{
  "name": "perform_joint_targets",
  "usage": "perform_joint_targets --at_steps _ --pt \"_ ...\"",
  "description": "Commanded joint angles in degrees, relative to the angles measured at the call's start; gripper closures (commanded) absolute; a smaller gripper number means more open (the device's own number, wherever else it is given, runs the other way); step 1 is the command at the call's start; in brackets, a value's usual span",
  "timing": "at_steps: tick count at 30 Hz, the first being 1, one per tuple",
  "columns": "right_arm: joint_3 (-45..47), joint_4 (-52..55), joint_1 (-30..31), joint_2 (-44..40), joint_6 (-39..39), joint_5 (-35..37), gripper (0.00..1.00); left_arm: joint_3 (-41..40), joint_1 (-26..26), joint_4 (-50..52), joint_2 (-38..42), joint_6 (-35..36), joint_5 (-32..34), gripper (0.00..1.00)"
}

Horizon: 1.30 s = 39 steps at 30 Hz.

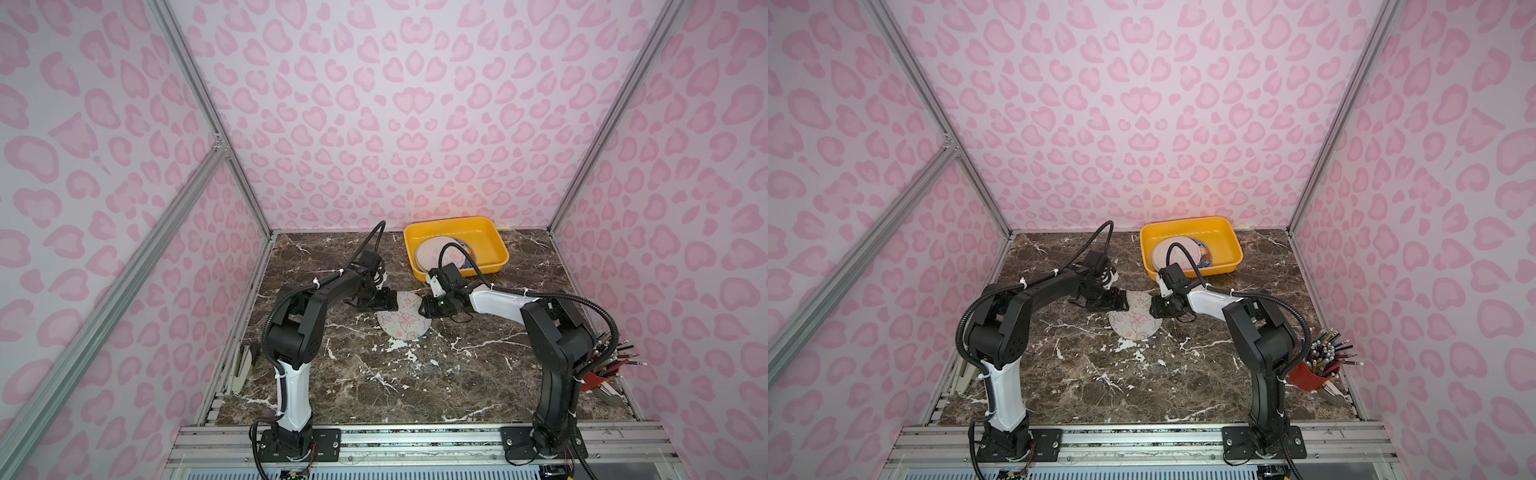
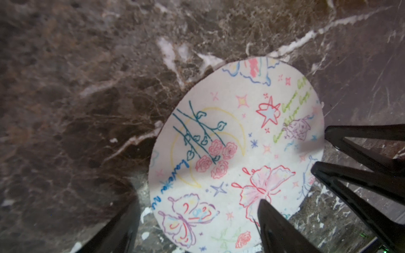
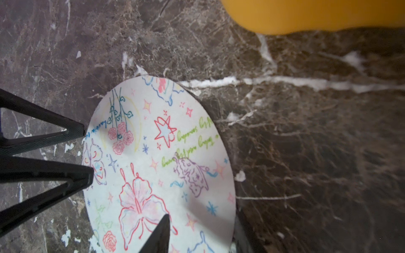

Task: Put the coasters into the storage box
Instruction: Move the coaster to the center of the board, then pick up the coaster from the center of the board.

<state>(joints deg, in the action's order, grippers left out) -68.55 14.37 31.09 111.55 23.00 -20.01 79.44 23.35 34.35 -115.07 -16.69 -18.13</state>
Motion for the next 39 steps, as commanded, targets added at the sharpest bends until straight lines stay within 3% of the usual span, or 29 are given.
perform_joint_targets --at_steps 1,12,24,33,39 --pt "0.3 4.8 0.1 1.3 0.7 -1.0 0.54 -0.8 0.2 2.6 -0.9 -0.9 -1.5 0.14" --pt "0.4 4.0 0.0 2.1 1.2 -2.4 0.60 -1.3 0.5 2.5 -0.9 -0.9 -1.8 0.14" --pt "0.8 2.9 -0.2 0.8 1.7 -2.9 1.00 -1.8 0.5 2.2 0.1 -1.4 -1.7 0.14" --pt "0.4 5.7 -0.7 -9.0 1.0 -3.5 1.00 -1.4 0.4 1.5 3.5 -2.4 -1.6 0.09" --pt "-4.7 12.2 -1.2 -14.6 -1.7 -1.8 1.00 -2.0 0.4 -0.1 5.8 -2.9 -1.8 0.05"
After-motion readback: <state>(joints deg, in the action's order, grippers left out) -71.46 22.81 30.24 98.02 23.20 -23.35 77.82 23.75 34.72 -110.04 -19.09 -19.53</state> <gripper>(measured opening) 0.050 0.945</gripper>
